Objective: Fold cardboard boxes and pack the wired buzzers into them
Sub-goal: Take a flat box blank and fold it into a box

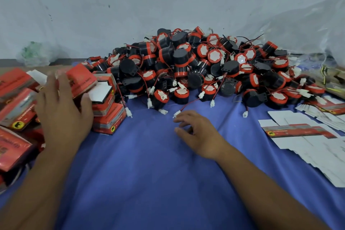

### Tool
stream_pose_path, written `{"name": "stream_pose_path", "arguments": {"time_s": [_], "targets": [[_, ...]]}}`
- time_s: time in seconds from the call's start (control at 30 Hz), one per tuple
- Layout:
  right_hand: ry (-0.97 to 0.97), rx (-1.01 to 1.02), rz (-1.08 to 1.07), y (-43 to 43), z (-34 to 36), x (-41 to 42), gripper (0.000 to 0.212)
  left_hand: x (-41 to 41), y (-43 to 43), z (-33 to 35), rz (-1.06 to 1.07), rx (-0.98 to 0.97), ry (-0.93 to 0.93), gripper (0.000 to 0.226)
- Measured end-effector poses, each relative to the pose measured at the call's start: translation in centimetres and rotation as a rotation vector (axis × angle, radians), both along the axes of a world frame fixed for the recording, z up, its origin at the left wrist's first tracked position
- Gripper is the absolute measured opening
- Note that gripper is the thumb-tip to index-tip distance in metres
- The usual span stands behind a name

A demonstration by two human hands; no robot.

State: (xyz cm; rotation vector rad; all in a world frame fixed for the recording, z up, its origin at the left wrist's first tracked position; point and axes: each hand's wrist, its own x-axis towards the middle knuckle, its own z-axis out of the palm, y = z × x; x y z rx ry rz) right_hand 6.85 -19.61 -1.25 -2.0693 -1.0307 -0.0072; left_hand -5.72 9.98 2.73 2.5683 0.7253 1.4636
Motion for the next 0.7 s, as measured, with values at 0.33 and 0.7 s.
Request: {"name": "stream_pose_path", "arguments": {"time_s": [0.33, 0.7], "targets": [[0.223, -0.658, -1.04, -13.0, 4.1, 6.1, 0.066, 0.1, -4.2, 0.4, -0.218, 0.278, -0.087, 0.036], [0.194, -1.024, -0.79, -14.4, 5.4, 6.1, 0.034, 0.4, -6.7, -1.0, -0.683, 0.092, 0.229, 0.035]]}}
